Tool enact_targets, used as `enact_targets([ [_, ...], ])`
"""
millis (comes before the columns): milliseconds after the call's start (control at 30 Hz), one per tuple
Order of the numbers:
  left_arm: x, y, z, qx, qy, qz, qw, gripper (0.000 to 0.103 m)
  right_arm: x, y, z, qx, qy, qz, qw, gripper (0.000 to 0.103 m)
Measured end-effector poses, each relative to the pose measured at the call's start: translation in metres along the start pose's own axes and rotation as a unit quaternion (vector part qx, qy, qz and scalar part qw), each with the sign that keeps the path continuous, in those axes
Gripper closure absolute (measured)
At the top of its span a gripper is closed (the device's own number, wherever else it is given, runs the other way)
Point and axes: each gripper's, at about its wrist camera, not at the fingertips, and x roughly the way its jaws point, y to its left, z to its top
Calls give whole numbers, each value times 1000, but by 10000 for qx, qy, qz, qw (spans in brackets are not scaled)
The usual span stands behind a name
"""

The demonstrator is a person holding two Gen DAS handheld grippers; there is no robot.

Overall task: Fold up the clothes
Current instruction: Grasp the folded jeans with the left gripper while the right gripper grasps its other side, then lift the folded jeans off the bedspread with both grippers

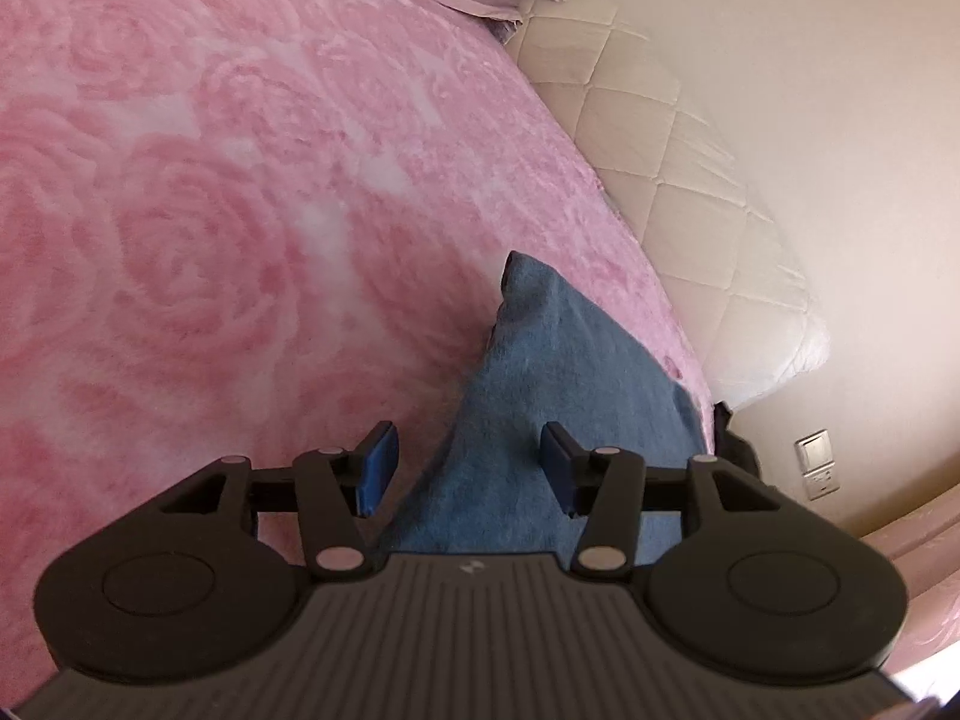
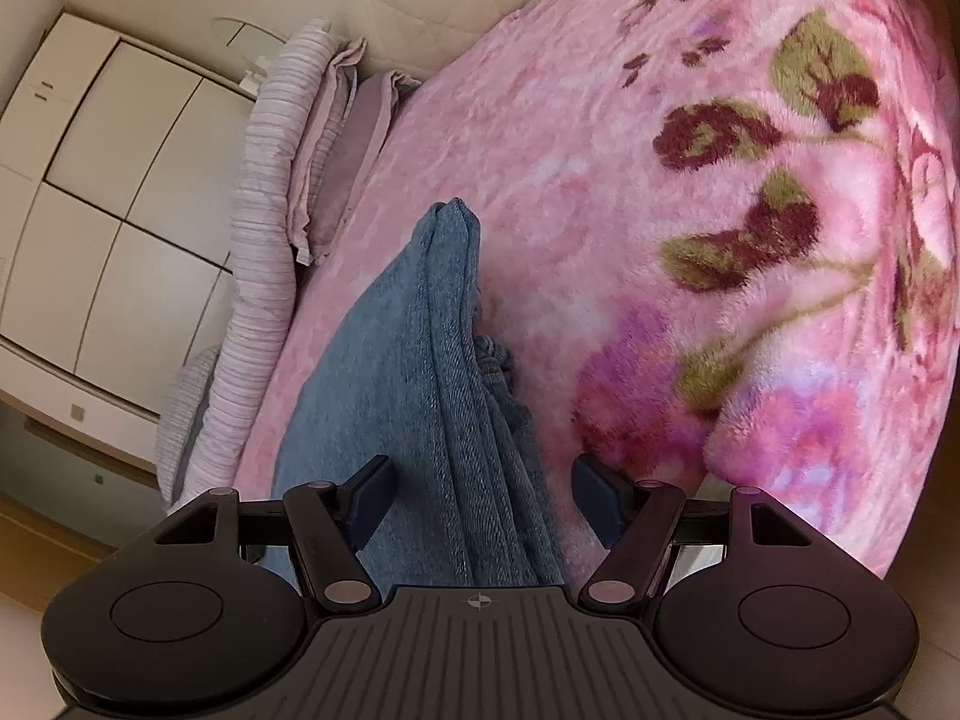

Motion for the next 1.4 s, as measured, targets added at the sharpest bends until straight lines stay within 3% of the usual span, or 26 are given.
enact_targets([
  [100,14,10,2,-468,176,-510,9974,56,1,0,4,-69,38,1,10000,34],
  [200,30,9,0,-604,381,-658,9953,56,4,3,8,-165,97,-39,9998,34],
  [300,41,4,-3,-595,483,-715,9945,51,7,4,13,-83,198,-64,9997,34],
  [700,43,-11,-3,-142,674,-489,9964,52,19,8,20,-83,486,69,9988,34],
  [967,57,-14,-3,89,822,-683,9942,53,39,0,25,90,672,374,9970,50],
  [1133,57,-13,-1,42,795,-782,9938,64,44,-6,25,358,719,701,9943,67],
  [1300,42,-31,9,-3,808,-554,9952,69,35,13,30,690,756,646,9927,72],
  [1400,12,-51,21,-81,737,-506,9960,69,23,36,37,898,851,721,9897,72],
])
